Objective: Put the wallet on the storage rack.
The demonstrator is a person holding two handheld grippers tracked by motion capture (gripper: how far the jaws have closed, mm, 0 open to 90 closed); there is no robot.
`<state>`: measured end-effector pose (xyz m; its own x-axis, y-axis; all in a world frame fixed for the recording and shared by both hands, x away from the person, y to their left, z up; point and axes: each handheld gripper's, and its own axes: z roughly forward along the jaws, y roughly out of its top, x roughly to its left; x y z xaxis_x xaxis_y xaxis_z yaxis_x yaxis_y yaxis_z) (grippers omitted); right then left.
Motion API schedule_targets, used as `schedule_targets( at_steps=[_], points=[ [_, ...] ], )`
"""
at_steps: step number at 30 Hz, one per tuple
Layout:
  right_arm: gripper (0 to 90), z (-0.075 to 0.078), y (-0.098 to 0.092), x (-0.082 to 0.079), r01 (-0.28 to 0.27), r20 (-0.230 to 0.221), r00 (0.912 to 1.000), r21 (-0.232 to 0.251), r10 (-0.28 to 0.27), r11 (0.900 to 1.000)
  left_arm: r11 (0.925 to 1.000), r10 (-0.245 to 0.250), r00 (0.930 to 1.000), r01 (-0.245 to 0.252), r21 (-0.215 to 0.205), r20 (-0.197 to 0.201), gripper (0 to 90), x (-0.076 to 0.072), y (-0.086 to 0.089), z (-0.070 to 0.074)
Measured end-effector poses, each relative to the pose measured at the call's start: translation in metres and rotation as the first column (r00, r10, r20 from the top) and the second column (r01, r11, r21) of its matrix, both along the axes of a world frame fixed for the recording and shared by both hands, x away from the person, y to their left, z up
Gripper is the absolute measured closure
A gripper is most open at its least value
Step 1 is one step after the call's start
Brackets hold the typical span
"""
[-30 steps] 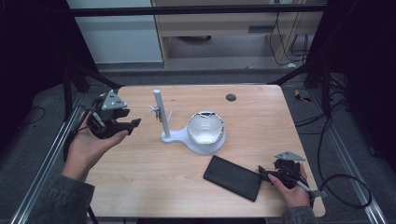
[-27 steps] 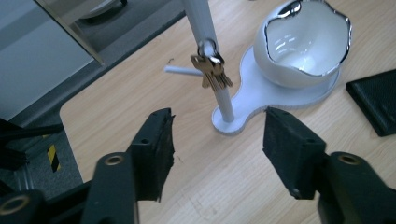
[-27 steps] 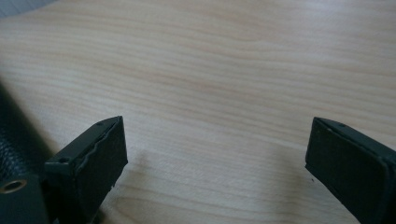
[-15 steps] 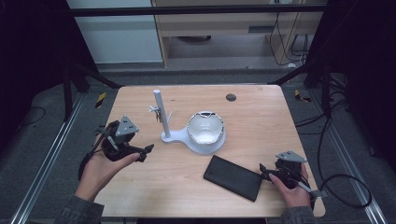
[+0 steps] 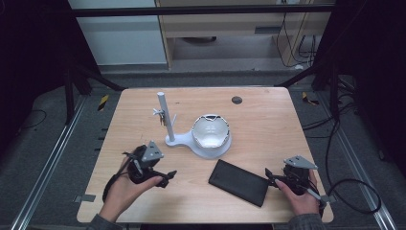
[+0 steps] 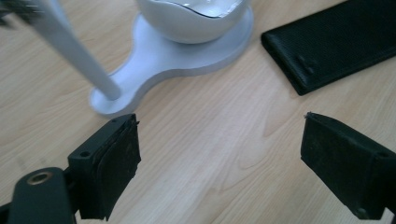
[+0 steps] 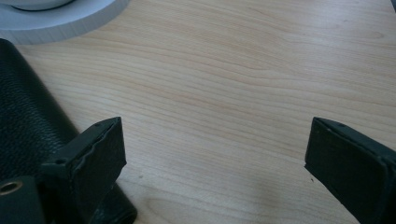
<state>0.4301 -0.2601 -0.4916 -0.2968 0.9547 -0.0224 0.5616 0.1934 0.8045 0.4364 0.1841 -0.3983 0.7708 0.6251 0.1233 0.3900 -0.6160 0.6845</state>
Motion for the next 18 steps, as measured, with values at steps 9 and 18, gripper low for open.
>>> schedule_targets(
  at_steps=[9, 18],
  points=[
    [24.8, 0.009, 0.005, -0.007, -0.055, 0.052, 0.9972, 0.032, 0.053, 0.998, 0.9966, -0.082, 0.9947, 0.083, -0.002, -0.061, 32.5, 0.004, -0.041, -0.041],
    [48.8, 0.014, 0.003, -0.022, -0.071, 0.095, 0.9931, 0.026, 0.068, 0.997, 0.9860, -0.159, 0.9776, 0.164, 0.029, -0.138, 72.7, 0.011, -0.063, -0.063]
  ],
)
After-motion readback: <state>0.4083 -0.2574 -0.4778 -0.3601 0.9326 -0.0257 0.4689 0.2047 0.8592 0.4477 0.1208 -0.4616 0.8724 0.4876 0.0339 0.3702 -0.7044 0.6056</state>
